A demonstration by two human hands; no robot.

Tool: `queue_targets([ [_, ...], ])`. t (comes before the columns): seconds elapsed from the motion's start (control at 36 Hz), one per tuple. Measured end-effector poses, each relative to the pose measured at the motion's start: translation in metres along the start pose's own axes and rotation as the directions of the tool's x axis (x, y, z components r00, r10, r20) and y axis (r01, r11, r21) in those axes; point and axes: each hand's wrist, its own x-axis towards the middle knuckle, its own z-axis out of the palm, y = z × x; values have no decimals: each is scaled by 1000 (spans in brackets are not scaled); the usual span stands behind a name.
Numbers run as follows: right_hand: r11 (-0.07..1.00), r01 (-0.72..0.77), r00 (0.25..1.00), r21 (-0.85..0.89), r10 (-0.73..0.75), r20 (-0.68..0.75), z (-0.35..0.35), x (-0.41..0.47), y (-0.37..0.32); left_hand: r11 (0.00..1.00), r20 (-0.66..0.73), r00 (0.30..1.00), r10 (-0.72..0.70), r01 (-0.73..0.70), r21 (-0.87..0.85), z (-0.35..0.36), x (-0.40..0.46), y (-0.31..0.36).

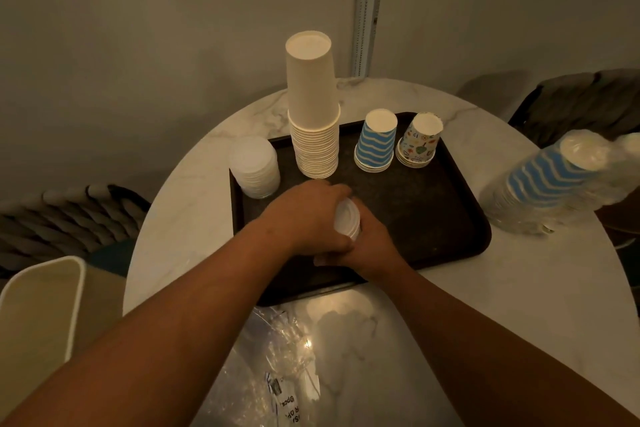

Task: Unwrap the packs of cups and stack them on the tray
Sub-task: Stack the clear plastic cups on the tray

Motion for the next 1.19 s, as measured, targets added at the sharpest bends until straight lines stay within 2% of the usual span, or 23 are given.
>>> queue_targets([
  [0.33,999,40,999,2,-40,-35,0,1,1,990,-25,999,-27,24,-142,-11,-8,-6],
  [0.42,999,49,998,20,-48,-46,1,1,5,992,-59,997,-54,47,-113,-22,-14,-11],
  [0.69,999,41,997,-8,-41,-62,1,3,9,955,-153,944,-291,297,16,-95,-25,-80],
  [1.06,1000,7,998,-8,-8,-57,2,4,10,955,3,963,-270,268,131,-87,23,-107],
  [1.19,1000,7,999,-10,-7,-52,3,5,9,947,15,958,-285,279,157,-79,26,-110],
])
